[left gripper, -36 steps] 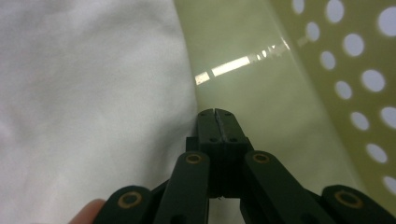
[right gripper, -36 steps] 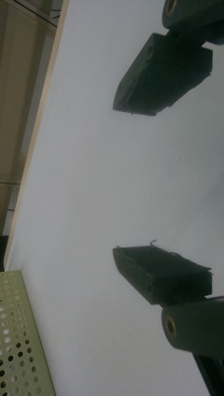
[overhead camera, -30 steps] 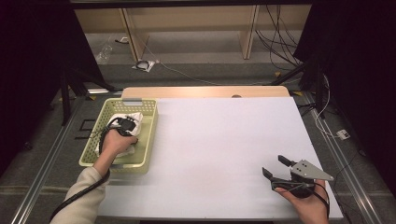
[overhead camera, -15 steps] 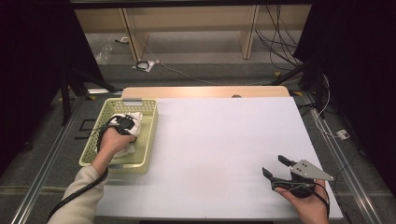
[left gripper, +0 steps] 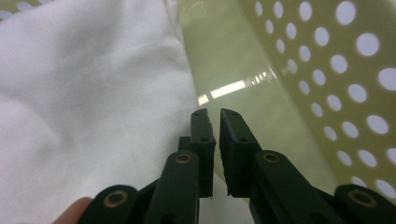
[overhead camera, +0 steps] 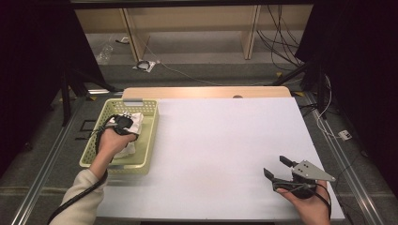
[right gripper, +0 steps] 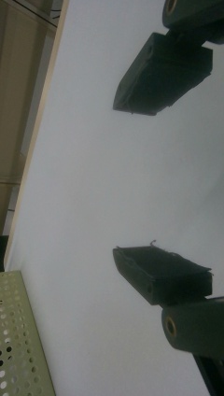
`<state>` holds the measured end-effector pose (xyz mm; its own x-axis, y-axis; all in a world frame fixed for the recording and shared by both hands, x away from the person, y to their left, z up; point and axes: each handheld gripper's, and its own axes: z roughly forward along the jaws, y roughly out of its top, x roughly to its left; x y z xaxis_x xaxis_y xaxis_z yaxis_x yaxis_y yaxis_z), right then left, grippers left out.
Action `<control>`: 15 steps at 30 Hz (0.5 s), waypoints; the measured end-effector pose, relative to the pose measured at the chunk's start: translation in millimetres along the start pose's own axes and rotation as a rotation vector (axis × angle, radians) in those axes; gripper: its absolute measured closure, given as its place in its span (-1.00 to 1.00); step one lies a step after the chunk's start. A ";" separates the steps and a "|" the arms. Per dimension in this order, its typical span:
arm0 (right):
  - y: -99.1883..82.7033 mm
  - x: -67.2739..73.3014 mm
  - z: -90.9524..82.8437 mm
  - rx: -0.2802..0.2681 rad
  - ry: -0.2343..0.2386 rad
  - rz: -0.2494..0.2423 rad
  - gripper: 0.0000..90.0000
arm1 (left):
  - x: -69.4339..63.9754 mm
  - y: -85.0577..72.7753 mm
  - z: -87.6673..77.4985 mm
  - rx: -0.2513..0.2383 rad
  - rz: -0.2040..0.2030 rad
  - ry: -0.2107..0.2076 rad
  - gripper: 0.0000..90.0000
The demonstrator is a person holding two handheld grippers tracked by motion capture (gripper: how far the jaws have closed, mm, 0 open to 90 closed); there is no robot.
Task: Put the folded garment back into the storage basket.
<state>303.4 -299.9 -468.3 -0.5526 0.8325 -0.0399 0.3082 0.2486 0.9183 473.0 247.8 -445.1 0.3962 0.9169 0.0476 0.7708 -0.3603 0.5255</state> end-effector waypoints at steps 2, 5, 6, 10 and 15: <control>0.0 -0.1 -0.1 -0.001 -0.001 0.001 -0.45 | -0.5 -0.2 -1.1 -0.009 -0.004 -0.001 0.79; 0.1 -0.3 -0.5 -0.002 -0.002 0.003 -0.45 | -3.3 -2.1 -6.6 -0.050 -0.009 0.003 0.69; 0.0 -0.3 -0.4 -0.001 -0.002 0.003 -0.45 | -4.6 -2.6 -8.1 -0.062 -0.008 0.006 0.67; 0.1 -0.2 0.0 -0.001 -0.001 -0.001 -0.45 | -7.6 -3.0 -12.8 -0.101 -0.008 0.025 0.48; 0.2 -0.4 -0.3 -0.001 -0.002 0.000 -0.45 | -9.6 -3.5 -15.1 -0.129 -0.022 0.028 0.22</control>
<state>303.4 -300.3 -468.0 -0.5508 0.8336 -0.0402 0.3075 0.2475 0.9188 459.0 242.9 -434.6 0.3642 0.9295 0.0580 0.7078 -0.3167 0.6315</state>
